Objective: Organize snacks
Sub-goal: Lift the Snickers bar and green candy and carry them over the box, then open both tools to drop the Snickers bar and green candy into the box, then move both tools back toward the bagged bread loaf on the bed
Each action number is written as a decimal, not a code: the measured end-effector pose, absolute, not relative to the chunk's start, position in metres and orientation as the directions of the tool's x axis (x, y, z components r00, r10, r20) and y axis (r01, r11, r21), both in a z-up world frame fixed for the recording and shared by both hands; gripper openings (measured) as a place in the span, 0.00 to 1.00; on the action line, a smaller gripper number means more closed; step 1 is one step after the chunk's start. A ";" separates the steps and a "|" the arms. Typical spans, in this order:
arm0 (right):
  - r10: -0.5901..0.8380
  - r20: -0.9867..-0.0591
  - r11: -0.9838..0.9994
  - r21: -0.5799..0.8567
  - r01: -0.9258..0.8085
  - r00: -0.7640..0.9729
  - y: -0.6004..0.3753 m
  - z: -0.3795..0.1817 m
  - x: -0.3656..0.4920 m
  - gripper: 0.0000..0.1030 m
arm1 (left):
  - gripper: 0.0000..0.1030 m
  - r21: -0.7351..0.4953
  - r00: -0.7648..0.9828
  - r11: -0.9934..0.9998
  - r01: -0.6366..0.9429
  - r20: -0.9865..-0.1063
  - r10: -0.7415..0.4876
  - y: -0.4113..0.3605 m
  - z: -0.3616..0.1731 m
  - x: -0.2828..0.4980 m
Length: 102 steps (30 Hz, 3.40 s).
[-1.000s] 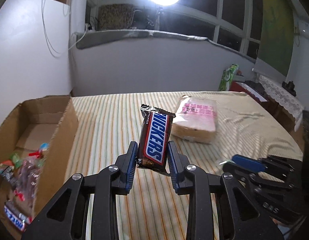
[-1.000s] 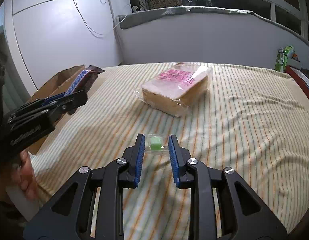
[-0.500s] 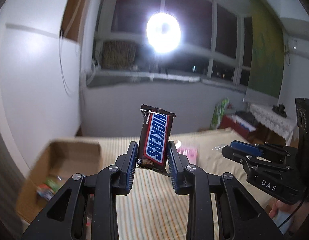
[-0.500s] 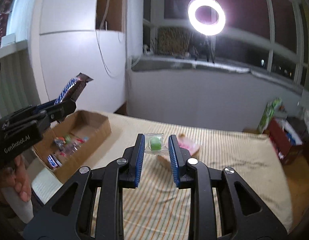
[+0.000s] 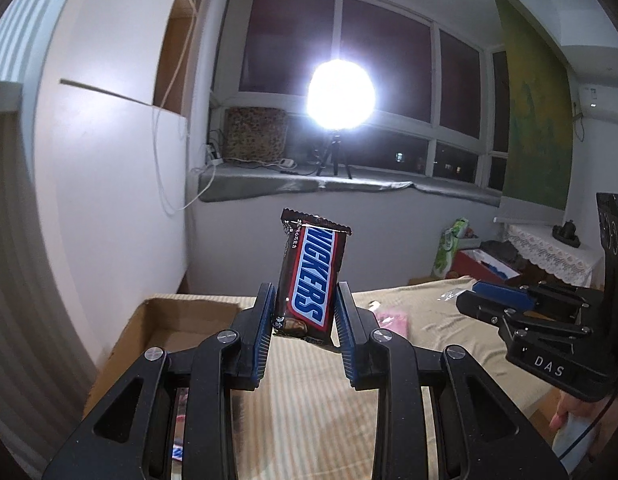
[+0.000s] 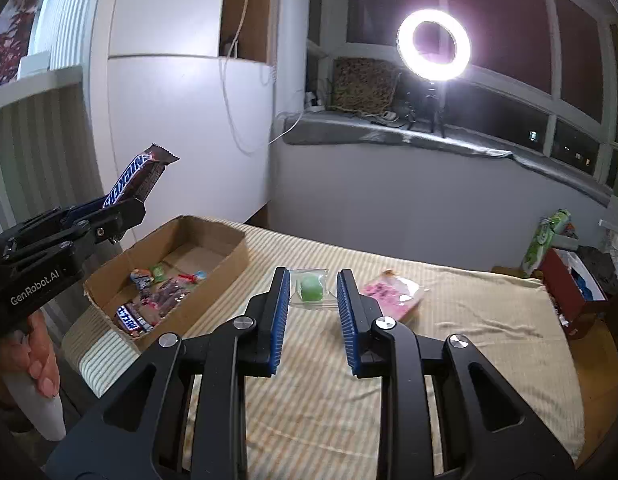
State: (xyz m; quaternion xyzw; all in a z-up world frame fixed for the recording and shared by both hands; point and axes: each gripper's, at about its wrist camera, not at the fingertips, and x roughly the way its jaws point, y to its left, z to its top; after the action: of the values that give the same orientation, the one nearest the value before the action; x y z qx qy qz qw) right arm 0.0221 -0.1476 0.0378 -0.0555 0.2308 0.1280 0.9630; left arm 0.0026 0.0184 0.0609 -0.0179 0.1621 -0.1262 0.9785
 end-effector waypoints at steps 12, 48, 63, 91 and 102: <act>0.366 -0.506 0.883 -0.077 -0.463 0.781 -0.026 0.020 0.053 0.24 | 0.27 -0.080 0.937 0.993 0.090 -0.332 -0.111 0.098 0.041 -0.004; 0.434 -0.642 0.815 -0.020 -0.579 0.632 0.044 -0.059 0.120 0.24 | 0.27 -0.077 0.883 0.997 -0.008 -0.468 -0.029 0.147 -0.007 0.027; 0.391 -0.647 0.838 -0.044 -0.544 0.655 0.036 -0.070 0.125 0.56 | 0.76 -0.085 0.862 0.990 -0.116 -0.503 0.057 0.163 -0.016 0.035; 0.259 -0.547 0.953 0.011 -0.302 0.796 -0.130 -0.059 0.058 0.99 | 0.78 0.058 0.882 0.998 -0.002 -0.470 0.029 0.052 0.011 0.003; 0.058 -0.578 0.998 0.020 -0.058 0.814 -0.243 -0.067 0.033 1.00 | 0.78 0.087 0.847 0.964 0.251 -0.502 -0.176 -0.067 -0.005 0.021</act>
State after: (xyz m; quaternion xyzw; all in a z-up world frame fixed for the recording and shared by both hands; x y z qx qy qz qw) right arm 0.0331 -0.2431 -0.0675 0.0007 0.3032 0.0304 0.9524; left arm 0.0208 -0.0667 -0.0049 0.0748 0.2536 -0.1114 0.9580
